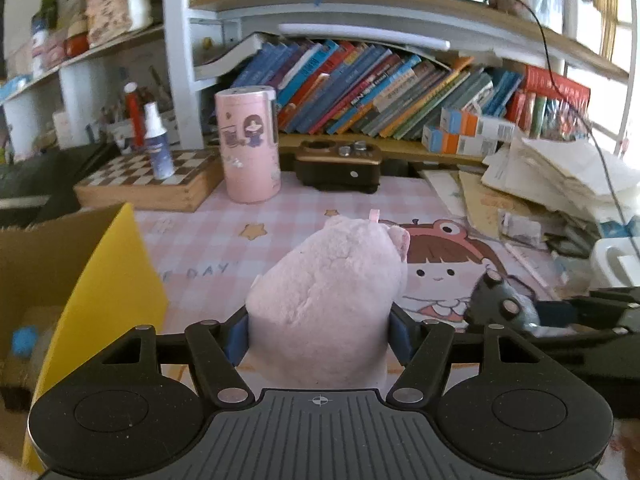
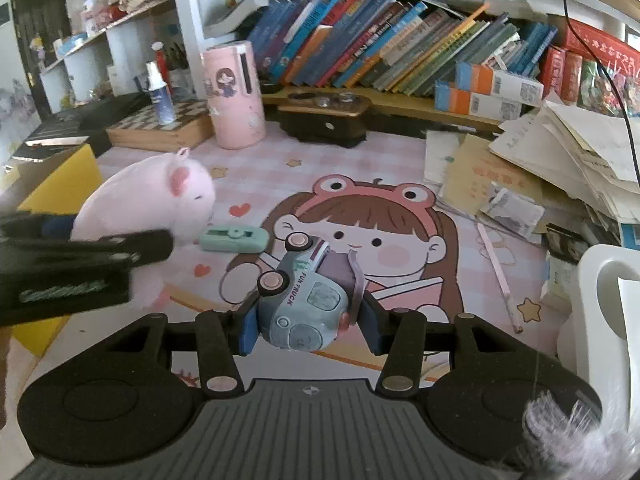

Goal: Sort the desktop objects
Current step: 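Lift the plush pig and toy car with both grippers, then carry the plush pig and toy car over the yellow box with both grippers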

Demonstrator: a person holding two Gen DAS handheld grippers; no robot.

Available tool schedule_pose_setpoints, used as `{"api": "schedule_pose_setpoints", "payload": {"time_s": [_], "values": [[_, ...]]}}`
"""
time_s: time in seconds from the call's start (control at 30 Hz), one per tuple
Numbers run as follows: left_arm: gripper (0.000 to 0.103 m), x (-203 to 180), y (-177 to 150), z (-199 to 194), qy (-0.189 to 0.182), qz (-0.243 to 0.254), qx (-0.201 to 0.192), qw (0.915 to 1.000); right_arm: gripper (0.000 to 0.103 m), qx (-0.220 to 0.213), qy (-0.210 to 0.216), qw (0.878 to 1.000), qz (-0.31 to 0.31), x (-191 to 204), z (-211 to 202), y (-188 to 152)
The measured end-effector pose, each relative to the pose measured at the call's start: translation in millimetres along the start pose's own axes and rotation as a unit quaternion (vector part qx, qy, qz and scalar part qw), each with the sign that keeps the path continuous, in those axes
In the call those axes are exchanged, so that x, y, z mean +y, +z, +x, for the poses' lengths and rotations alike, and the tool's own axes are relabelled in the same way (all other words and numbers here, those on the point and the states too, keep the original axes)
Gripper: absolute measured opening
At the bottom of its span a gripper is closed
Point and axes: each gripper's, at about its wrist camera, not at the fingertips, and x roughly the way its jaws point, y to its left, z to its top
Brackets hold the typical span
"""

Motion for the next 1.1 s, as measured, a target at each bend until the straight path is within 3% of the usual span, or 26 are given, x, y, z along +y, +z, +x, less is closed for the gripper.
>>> {"api": "schedule_pose_setpoints", "payload": {"time_s": [0.33, 0.73, 1.1], "values": [[0.067, 17.7, -31.3, -38.2, 0.001, -0.047, 0.002, 0.9989, 0.047, 0.005, 0.014, 1.000, -0.013, 22.2, -17.2, -12.6], [0.067, 36.7, -57.6, -78.1, -0.016, -0.050, -0.010, 0.9986, 0.047, 0.009, 0.016, 1.000, -0.015, 60.8, -45.7, -36.0], [0.067, 77.7, -87.7, -121.3, -0.028, -0.056, -0.012, 0.9980, 0.047, 0.009, 0.004, 1.000, -0.010, 114.7, -76.1, -62.1]]}}
